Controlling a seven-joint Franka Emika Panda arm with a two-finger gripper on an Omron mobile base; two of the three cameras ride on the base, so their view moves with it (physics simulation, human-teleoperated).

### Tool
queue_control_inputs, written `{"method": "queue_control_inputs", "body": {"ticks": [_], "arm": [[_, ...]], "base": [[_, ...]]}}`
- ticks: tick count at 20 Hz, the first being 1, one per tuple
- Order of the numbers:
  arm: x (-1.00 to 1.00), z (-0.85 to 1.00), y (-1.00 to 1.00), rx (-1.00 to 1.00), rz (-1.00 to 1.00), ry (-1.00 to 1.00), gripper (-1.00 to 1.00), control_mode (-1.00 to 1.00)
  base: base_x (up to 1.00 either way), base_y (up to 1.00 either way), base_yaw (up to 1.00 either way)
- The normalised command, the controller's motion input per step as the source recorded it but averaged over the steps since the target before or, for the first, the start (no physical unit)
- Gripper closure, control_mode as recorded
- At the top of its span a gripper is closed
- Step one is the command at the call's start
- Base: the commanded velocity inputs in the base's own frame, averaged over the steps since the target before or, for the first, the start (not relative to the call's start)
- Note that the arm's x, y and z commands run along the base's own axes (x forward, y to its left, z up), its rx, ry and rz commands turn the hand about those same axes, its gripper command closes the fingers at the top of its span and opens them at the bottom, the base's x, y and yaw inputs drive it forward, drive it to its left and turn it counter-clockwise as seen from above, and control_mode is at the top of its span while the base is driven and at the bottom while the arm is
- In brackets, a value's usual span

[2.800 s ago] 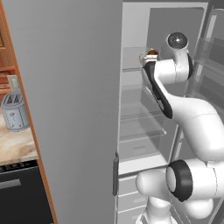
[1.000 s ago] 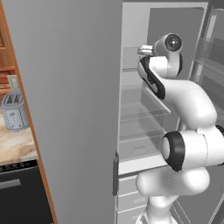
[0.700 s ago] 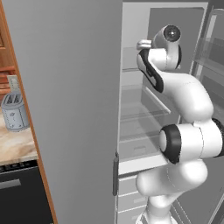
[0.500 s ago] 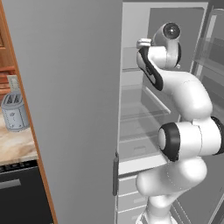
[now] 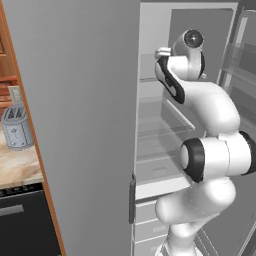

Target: Gather the mushroom and lime from the fridge and place them on a tray on the dining counter. Then gather the chicken drumstick and fish from the fridge and place them on the other tray.

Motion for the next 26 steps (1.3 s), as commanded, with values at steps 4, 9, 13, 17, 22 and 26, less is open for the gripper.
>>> {"method": "queue_control_inputs", "body": {"ticks": [4, 9, 13, 17, 22, 26], "arm": [[0.65, 0.0, 0.0, 0.0, 0.0, 0.01, -1.0, -1.0], [0.64, 0.0, -0.02, 0.0, 0.0, 0.09, -1.0, -1.0], [0.38, 0.0, -0.01, 0.0, 0.0, 0.17, -1.0, -1.0], [0.33, 0.0, -0.04, 0.0, 0.0, 0.14, -1.0, -1.0], [0.02, -0.01, -0.14, 0.0, 0.0, 0.11, -1.0, -1.0], [-0.15, -0.09, -0.2, 0.0, 0.0, 0.07, -1.0, -1.0]], "base": [[0.0, 0.0, 0.0], [0.0, 0.0, 0.0], [0.0, 0.0, 0.0], [0.0, 0.0, 0.0], [0.0, 0.0, 0.0], [0.0, 0.0, 0.0]]}}
